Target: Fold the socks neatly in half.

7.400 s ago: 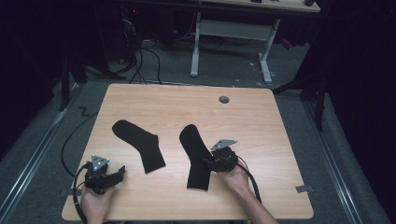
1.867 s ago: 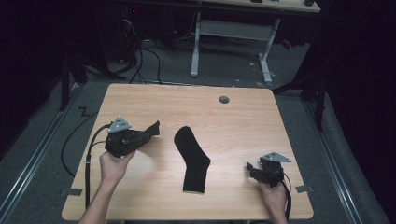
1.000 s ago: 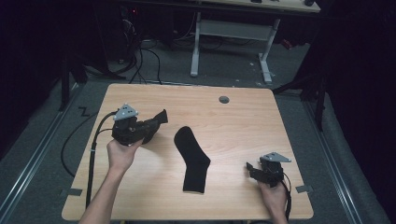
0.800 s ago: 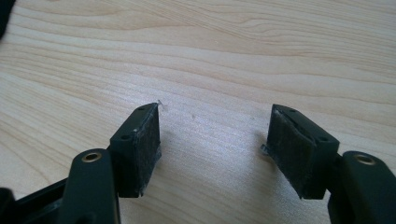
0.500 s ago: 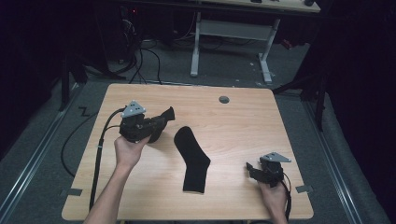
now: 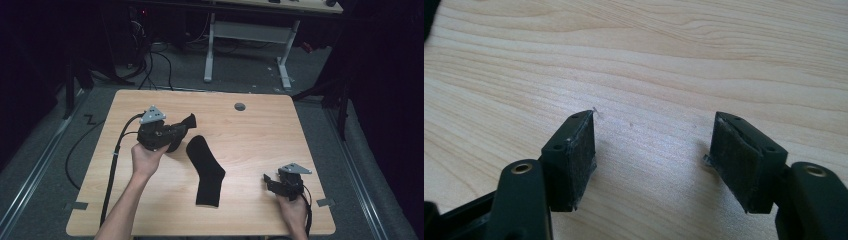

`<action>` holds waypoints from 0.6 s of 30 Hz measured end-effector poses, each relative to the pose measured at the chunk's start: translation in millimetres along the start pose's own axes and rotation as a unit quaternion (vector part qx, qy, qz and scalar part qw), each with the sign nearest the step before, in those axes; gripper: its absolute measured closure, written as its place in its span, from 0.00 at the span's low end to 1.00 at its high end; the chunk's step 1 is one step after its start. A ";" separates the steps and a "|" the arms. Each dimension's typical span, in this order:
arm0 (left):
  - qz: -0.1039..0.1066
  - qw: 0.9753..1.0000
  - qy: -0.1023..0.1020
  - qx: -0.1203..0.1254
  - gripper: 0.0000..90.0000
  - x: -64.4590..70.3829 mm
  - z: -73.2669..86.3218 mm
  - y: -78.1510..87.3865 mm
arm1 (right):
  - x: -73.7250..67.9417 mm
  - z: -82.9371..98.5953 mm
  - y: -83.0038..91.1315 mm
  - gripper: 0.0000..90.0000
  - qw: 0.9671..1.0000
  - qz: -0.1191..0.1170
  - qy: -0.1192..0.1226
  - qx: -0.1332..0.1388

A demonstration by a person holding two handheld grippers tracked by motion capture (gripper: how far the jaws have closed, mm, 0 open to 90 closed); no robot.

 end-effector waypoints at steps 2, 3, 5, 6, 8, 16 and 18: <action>0.002 1.000 -0.008 0.001 0.91 3.7 -1.7 -0.4 | 0.0 0.0 0.0 0.38 1.000 0.000 0.000 0.000; 0.002 1.000 -0.011 0.000 0.91 4.9 -2.2 -0.7 | 0.0 0.0 0.0 0.38 1.000 0.000 0.000 0.000; 0.006 1.000 -0.016 0.000 0.91 8.7 -3.5 -1.7 | 0.0 0.0 0.0 0.38 1.000 0.000 0.000 0.000; 0.009 1.000 -0.018 0.000 0.91 10.6 -4.1 -2.3 | 0.0 0.0 0.0 0.38 1.000 0.000 0.000 0.000; 0.013 1.000 -0.023 0.000 0.91 14.2 -5.2 -3.8 | 0.0 0.0 0.0 0.38 1.000 0.000 0.000 0.000; 0.021 0.998 -0.050 -0.008 0.91 32.7 -6.8 -13.5 | 0.0 0.0 -0.1 0.38 1.000 0.000 0.000 0.000; 0.026 0.998 -0.054 -0.010 0.91 36.4 -5.7 -16.5 | 0.0 -0.1 -0.1 0.38 1.000 0.000 0.000 0.000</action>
Point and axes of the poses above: each handheld gripper's, and its own axes: y roughly backward along the jaws, z roughly out of its underside, x roughly to its right, the point moved 4 cm from there along -y, roughly forward along the jaws, and after that the axes turned 9 degrees about -x, right-handed, at the moved point
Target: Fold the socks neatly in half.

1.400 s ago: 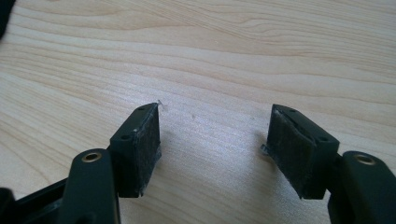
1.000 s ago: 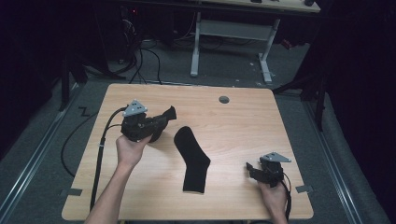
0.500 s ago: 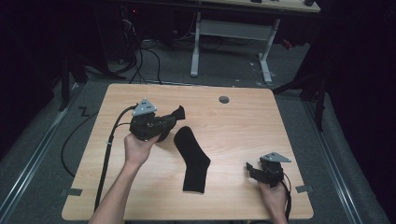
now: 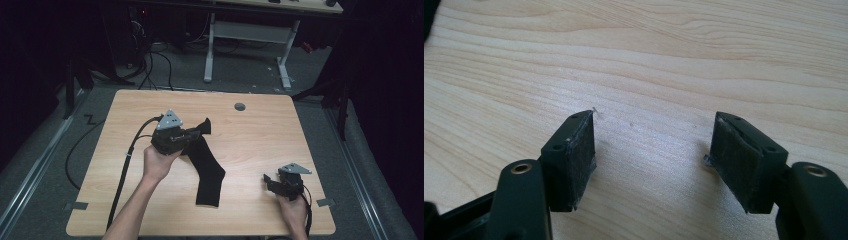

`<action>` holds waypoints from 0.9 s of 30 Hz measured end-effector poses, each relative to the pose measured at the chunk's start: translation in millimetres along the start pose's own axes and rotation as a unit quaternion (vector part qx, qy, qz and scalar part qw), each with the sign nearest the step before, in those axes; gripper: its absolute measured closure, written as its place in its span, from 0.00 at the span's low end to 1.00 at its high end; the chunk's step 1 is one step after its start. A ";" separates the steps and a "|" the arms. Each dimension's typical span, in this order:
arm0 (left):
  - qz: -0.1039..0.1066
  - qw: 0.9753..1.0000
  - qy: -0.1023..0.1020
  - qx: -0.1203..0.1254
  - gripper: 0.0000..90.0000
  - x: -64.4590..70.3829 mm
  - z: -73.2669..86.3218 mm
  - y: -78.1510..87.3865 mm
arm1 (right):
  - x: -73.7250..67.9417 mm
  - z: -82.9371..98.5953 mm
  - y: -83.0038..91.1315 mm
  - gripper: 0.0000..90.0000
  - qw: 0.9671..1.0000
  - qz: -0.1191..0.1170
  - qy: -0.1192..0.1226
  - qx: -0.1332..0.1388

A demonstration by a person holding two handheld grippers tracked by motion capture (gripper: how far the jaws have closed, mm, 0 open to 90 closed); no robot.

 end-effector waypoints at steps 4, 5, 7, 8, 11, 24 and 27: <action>0.013 1.000 -0.004 -0.002 0.91 7.4 3.3 -4.7 | 0.0 0.0 0.0 0.38 1.000 0.000 0.000 0.000; 0.018 1.000 -0.004 -0.003 0.91 9.4 4.7 -6.0 | 0.0 0.0 0.0 0.38 1.000 0.000 0.000 0.000; 0.024 1.000 -0.007 -0.008 0.91 12.9 8.2 -8.2 | 0.0 0.0 0.0 0.38 1.000 0.000 0.000 0.000; 0.026 1.000 -0.008 -0.010 0.91 14.0 9.6 -9.0 | 0.0 0.0 0.0 0.38 1.000 0.000 0.000 0.000; 0.032 0.999 -0.011 -0.021 0.91 16.3 15.8 -12.7 | 0.0 0.0 0.0 0.38 1.000 0.000 0.000 0.000; 0.069 0.996 -0.013 -0.056 0.91 34.3 48.3 -28.1 | -0.1 0.0 0.0 0.38 1.000 0.000 0.000 0.000; 0.069 0.995 -0.020 -0.064 0.91 36.2 51.4 -30.9 | -0.1 0.0 0.0 0.38 1.000 0.000 0.000 0.000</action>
Point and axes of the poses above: each handheld gripper's, and its own axes: y roughly backward along the jaws, z roughly out of its underside, x roughly to its right, the point moved 4 cm from there along -y, roughly forward along the jaws, and after that the axes turned 9 degrees about -x, right-handed, at the moved point
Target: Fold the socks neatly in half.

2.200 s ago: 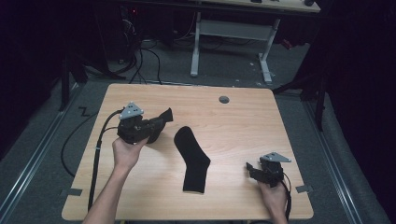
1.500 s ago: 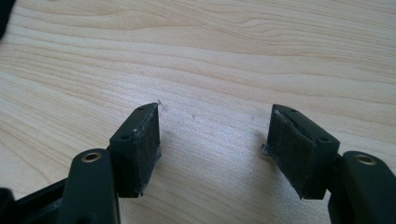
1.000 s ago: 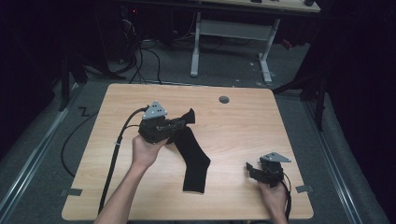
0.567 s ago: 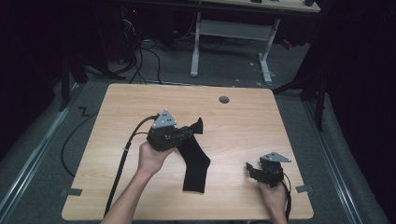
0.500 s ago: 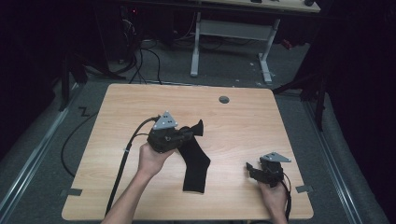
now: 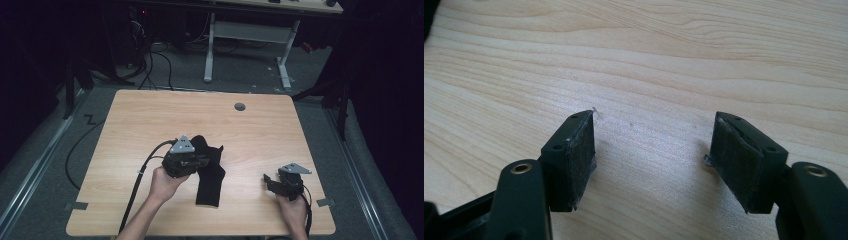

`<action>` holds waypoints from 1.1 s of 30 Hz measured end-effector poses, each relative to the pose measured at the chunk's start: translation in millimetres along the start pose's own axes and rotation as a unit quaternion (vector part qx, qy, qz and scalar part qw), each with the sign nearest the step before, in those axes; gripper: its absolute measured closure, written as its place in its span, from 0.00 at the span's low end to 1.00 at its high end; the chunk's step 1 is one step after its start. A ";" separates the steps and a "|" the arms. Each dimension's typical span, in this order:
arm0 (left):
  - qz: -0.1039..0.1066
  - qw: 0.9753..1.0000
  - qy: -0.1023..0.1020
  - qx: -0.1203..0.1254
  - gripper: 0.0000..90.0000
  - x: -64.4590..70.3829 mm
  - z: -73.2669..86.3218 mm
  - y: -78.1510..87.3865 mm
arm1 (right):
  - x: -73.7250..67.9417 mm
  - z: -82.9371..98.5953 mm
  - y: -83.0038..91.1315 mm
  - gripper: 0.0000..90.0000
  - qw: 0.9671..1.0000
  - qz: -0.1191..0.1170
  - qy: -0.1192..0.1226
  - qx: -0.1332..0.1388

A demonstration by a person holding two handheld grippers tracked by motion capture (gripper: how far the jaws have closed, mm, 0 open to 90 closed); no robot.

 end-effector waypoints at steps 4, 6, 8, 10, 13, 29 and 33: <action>0.004 1.000 -0.003 -0.003 0.91 1.9 3.5 -2.9 | 0.0 0.0 0.0 0.38 1.000 0.000 0.000 0.000; 0.006 1.000 -0.003 -0.005 0.91 2.3 5.7 -4.0 | 0.0 0.0 0.0 0.38 1.000 0.000 0.000 0.000; 0.008 1.000 -0.001 -0.006 0.91 2.7 8.4 -5.0 | 0.0 0.0 0.0 0.38 1.000 0.000 0.000 0.000; 0.012 1.000 0.000 -0.007 0.91 3.3 10.5 -5.5 | 0.0 0.0 0.0 0.38 1.000 0.000 0.000 0.000; 0.016 1.000 -0.003 -0.013 0.91 4.9 12.9 -7.2 | 0.0 0.0 0.0 0.38 1.000 0.000 0.000 0.000; 0.036 0.999 0.000 -0.032 0.90 11.2 32.1 -18.4 | 0.0 0.0 0.0 0.38 1.000 0.000 0.000 0.000; 0.035 0.998 -0.016 -0.056 0.90 16.1 37.6 -24.9 | -0.2 0.0 0.0 0.38 1.000 -0.001 0.001 0.000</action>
Point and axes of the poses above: each handheld gripper's, and its own axes: y roughly backward along the jaws, z roughly out of its underside, x roughly to its right, the point moved 4 cm from there along -y, roughly forward along the jaws, and after that the axes turned 9 degrees about -x, right-handed, at the moved point
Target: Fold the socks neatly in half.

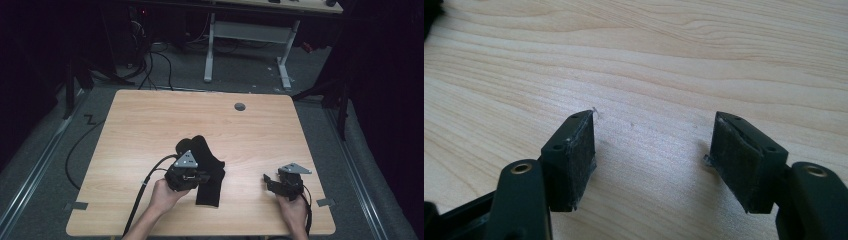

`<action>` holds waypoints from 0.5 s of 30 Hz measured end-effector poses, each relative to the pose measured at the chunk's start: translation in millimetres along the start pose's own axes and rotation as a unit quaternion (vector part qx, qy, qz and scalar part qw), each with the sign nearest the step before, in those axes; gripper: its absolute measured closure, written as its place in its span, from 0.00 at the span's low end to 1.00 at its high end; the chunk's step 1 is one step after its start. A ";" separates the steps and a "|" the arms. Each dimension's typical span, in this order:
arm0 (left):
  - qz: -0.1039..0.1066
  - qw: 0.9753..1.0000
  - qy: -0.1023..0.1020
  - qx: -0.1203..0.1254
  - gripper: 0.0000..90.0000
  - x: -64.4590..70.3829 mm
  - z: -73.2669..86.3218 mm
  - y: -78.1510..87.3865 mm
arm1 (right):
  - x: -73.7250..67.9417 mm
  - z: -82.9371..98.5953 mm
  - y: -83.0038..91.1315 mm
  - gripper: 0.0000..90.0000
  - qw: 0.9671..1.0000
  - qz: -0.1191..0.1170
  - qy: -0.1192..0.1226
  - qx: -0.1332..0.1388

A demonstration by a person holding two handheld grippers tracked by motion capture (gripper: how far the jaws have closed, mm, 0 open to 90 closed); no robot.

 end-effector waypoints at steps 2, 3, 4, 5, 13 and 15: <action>0.004 1.000 0.000 -0.003 0.90 0.8 1.2 -2.2 | 0.0 0.0 0.0 0.38 1.000 0.000 0.000 0.000; 0.006 1.000 0.000 -0.003 0.90 1.2 1.5 -3.1 | -0.1 0.0 0.0 0.38 1.000 0.000 0.000 0.000; 0.007 1.000 -0.001 -0.003 0.90 1.7 2.1 -3.7 | 0.0 0.0 0.0 0.38 1.000 0.000 0.000 0.000; 0.009 1.000 -0.001 -0.003 0.90 2.2 2.9 -4.2 | 0.0 0.0 0.0 0.38 1.000 0.000 0.000 0.000; 0.016 1.000 0.015 -0.009 0.90 5.8 13.9 -8.3 | -0.1 0.0 0.0 0.38 1.000 0.000 0.000 0.000; 0.019 1.000 0.013 -0.015 0.90 7.3 17.3 -10.7 | -0.1 0.0 0.1 0.38 1.000 0.000 -0.001 0.000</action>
Point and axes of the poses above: each handheld gripper's, and its own axes: y roughly backward along the jaws, z roughly out of its underside, x roughly to its right, the point moved 4 cm from there along -y, roughly forward along the jaws, and after that the axes turned 9 degrees about -x, right-handed, at the moved point
